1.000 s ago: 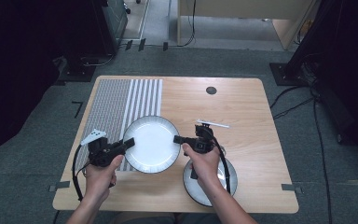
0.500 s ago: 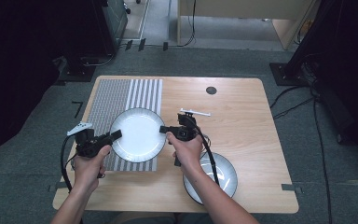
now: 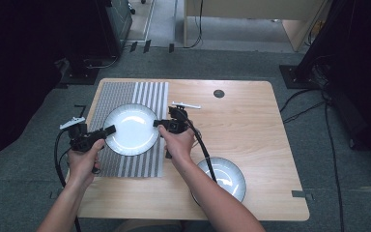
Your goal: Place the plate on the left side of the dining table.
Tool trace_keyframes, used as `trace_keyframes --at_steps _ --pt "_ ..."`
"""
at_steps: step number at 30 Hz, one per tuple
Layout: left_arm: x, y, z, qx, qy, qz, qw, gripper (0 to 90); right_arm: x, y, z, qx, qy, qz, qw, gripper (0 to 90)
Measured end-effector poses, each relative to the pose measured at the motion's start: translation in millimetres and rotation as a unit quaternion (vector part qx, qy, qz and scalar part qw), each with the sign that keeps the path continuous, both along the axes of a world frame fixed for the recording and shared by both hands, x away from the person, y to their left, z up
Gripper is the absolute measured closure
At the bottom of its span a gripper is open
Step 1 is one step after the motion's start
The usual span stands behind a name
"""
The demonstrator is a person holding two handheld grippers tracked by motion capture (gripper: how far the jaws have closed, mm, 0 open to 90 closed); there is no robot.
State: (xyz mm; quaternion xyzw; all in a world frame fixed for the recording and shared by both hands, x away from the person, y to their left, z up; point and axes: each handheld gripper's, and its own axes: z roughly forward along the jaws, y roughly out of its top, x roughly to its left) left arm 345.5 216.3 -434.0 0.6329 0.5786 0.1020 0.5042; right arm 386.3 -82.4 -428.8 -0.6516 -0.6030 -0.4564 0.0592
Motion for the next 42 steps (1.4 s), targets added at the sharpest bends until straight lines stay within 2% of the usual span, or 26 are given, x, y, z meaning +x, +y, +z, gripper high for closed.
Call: trace_keyframes --at_steps 4,7,11,13,15,17,20,24,28,32,39,42 --pt "11.2 6.3 -5.3 -0.001 0.002 0.007 1.0000 73.2 11.8 10.8 -4.9 -0.012 0.000 -0.001 0.9999 83.7" --pt "22.0 10.9 -10.5 0.004 0.005 0.009 0.9999 73.2 21.7 17.3 -10.3 -0.020 0.009 -0.004 0.9998 83.6" --pt "35.7 18.7 -16.2 -0.001 0.008 0.013 0.9999 73.1 34.9 22.9 -16.8 -0.008 0.024 -0.012 0.9996 83.4" --pt "41.3 22.7 -19.2 -0.014 0.011 0.020 0.9996 73.9 42.1 26.3 -19.7 0.001 0.032 -0.012 0.9994 83.5" --pt "46.3 25.9 -23.9 -0.014 0.012 0.025 0.9995 74.2 48.8 32.0 -23.5 -0.005 0.033 -0.017 0.9993 83.5" --pt "51.2 29.1 -30.5 -0.019 0.018 0.030 0.9992 73.9 53.3 37.4 -25.5 -0.017 0.031 -0.018 0.9992 83.5" --pt "59.2 35.4 -41.7 -0.032 0.031 0.036 0.9984 73.4 60.9 43.5 -30.1 -0.020 0.030 -0.023 0.9991 83.6" --pt "67.6 38.7 -50.7 -0.036 0.034 0.045 0.9978 73.6 69.8 50.9 -37.5 -0.034 0.028 -0.024 0.9987 83.8" --pt "74.9 42.3 -57.9 -0.052 0.042 0.052 0.9964 75.8 76.2 53.9 -45.3 -0.035 0.030 -0.026 0.9986 83.6" --pt "81.6 40.9 -61.3 -0.045 0.050 0.061 0.9959 76.6 81.8 58.1 -54.3 -0.045 0.034 -0.029 0.9980 83.5" --pt "90.9 37.2 -69.9 -0.024 0.075 0.065 0.9948 75.0 89.6 59.8 -65.7 -0.053 0.038 -0.037 0.9972 83.6" --pt "94.2 36.8 -74.6 -0.031 0.083 0.069 0.9936 74.6 92.3 60.3 -68.5 -0.057 0.036 -0.041 0.9969 83.6"
